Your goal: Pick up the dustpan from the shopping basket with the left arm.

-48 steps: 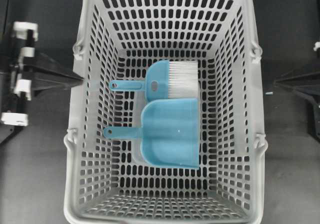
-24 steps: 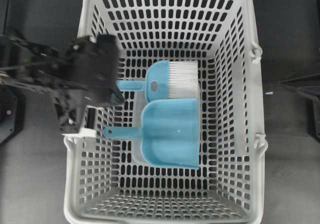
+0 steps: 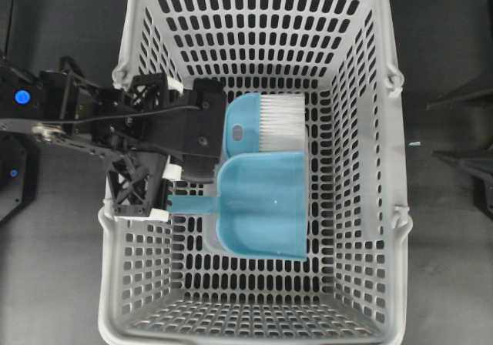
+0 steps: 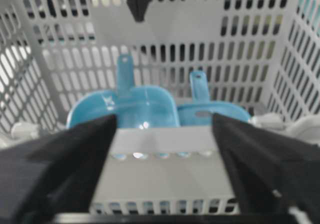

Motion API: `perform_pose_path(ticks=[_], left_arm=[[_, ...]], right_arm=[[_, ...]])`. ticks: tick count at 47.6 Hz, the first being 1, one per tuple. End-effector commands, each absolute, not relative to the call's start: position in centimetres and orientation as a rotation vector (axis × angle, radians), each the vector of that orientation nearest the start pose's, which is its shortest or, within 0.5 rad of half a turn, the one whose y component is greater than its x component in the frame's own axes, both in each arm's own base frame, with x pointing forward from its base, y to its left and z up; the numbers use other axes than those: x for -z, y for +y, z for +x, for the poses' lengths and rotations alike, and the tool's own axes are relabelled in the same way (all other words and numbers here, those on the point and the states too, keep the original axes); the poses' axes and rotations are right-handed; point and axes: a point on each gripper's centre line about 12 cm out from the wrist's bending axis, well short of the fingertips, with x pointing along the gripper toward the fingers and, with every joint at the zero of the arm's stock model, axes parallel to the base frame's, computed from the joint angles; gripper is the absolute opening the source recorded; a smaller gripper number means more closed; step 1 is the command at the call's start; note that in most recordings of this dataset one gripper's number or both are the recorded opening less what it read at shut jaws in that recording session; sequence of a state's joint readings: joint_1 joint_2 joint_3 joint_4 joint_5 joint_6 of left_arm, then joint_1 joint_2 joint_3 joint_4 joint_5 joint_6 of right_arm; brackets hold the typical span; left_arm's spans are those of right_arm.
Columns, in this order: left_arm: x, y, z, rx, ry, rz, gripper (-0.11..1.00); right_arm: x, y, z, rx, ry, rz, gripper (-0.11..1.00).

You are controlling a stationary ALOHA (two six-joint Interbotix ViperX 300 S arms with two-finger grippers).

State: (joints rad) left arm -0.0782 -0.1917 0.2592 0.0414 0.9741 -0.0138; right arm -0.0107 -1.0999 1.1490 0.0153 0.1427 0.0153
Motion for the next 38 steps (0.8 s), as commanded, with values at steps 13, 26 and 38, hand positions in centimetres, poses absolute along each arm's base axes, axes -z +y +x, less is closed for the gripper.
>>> perform_pose_path(ticks=[13, 26, 38], left_arm=[[-27.3, -3.8, 37.8, 0.027, 1.150, 0.025, 0.74], [-22.4, -4.8, 38.4, 0.030, 1.281, 0.038, 0.88], [-20.1, -4.7, 38.1, 0.023, 1.316, 0.035, 0.86]], right_arm=[[-28.3, -0.2, 17.7, 0.013, 0.178, 0.036, 0.79], [-28.3, -0.2, 17.7, 0.013, 0.176, 0.038, 0.79], [-27.8, -0.2, 17.6, 0.013, 0.187, 0.041, 0.79]])
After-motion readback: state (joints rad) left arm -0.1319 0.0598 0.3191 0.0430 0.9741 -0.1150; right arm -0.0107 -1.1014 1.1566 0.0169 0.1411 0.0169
